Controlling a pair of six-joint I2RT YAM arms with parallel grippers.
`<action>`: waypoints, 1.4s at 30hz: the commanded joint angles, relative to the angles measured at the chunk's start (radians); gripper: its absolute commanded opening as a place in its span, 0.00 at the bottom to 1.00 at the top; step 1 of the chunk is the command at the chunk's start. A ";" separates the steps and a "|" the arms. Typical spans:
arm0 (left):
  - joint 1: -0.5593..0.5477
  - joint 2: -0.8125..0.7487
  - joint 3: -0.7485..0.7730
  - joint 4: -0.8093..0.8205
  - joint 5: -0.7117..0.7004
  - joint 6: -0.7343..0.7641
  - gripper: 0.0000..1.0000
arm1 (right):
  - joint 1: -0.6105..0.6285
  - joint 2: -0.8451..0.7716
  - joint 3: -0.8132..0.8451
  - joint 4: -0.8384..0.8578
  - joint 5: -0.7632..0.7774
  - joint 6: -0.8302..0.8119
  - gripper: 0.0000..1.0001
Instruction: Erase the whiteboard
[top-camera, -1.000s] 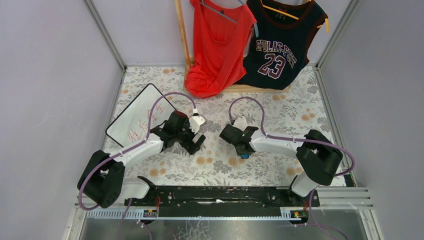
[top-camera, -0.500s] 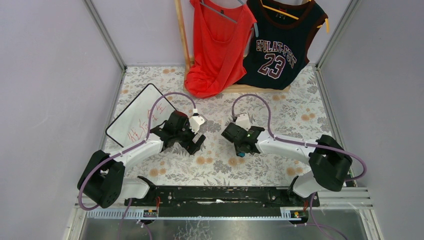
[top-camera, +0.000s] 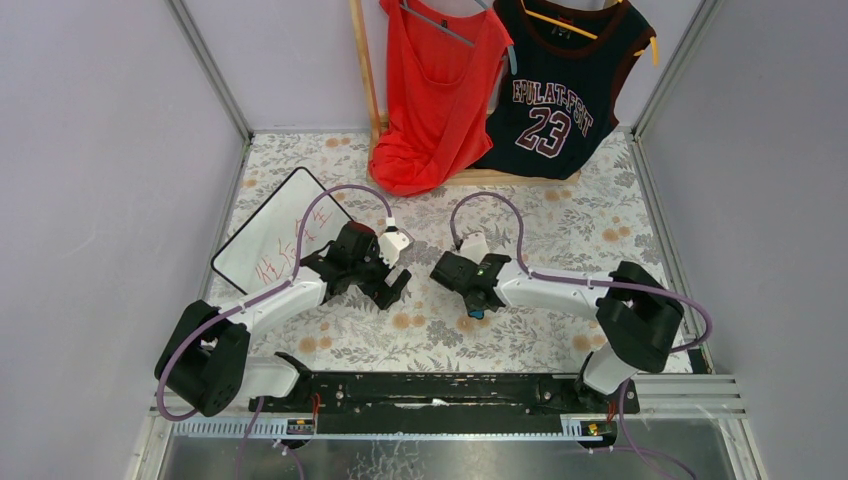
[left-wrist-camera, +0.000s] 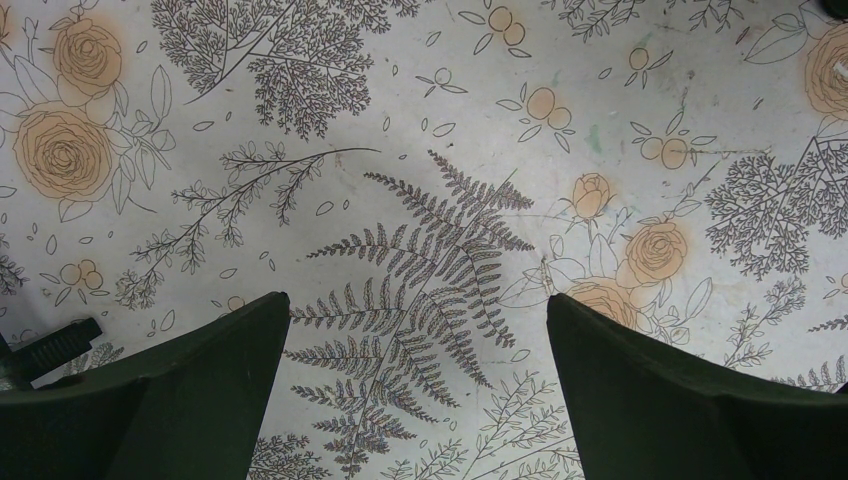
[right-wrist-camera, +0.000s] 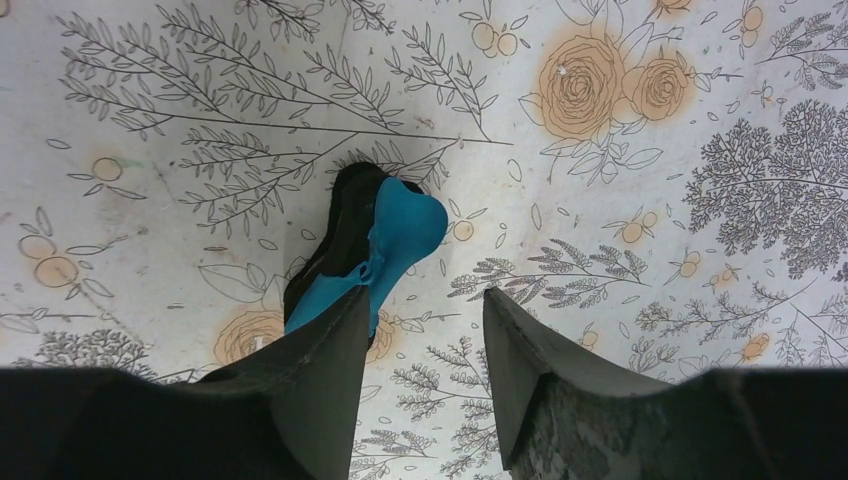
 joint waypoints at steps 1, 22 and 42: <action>0.001 -0.014 -0.004 0.000 0.011 0.016 1.00 | 0.011 -0.074 0.018 0.008 0.026 0.059 0.51; 0.001 -0.031 -0.021 0.009 0.015 0.015 1.00 | 0.065 -0.024 -0.043 0.130 -0.101 0.277 0.52; 0.001 -0.026 -0.019 0.002 0.028 0.019 1.00 | 0.065 0.043 -0.032 -0.015 0.060 0.298 0.52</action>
